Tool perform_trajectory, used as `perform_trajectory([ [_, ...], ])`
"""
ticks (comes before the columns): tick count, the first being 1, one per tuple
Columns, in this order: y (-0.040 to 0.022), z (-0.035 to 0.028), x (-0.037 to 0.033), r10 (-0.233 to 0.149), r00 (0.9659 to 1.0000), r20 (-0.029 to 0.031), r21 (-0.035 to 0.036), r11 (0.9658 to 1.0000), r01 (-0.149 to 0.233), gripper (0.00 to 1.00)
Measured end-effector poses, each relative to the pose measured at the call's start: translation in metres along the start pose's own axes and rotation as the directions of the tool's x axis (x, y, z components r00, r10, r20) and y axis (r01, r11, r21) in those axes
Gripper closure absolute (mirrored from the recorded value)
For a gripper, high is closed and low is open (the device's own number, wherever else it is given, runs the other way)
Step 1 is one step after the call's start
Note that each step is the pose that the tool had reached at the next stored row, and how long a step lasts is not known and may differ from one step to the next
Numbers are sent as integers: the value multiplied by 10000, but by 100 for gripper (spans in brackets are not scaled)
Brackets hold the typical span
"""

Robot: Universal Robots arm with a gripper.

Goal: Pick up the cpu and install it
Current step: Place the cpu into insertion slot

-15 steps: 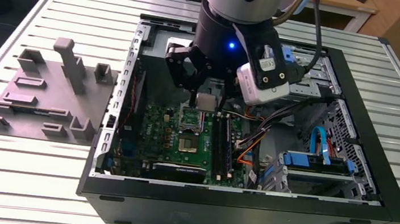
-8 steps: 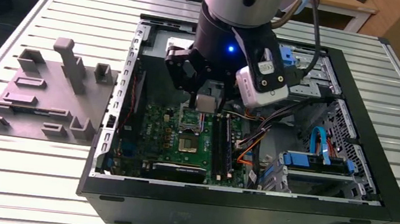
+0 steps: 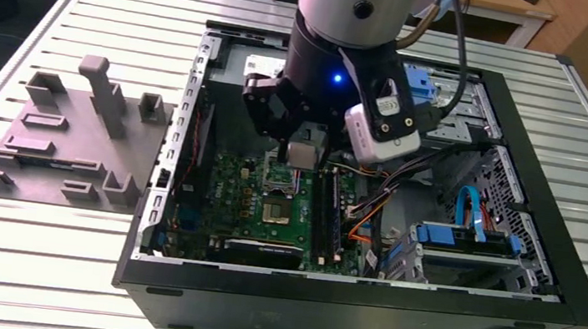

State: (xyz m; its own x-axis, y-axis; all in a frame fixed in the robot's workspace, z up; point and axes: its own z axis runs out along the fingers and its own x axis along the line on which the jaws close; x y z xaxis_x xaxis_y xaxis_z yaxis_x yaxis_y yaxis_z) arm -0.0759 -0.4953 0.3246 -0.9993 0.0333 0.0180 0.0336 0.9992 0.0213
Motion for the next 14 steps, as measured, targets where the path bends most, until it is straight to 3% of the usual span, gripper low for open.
perform_trajectory([
  [14,-1,45,-1,0,10000,0,0,10000,0,53],
])
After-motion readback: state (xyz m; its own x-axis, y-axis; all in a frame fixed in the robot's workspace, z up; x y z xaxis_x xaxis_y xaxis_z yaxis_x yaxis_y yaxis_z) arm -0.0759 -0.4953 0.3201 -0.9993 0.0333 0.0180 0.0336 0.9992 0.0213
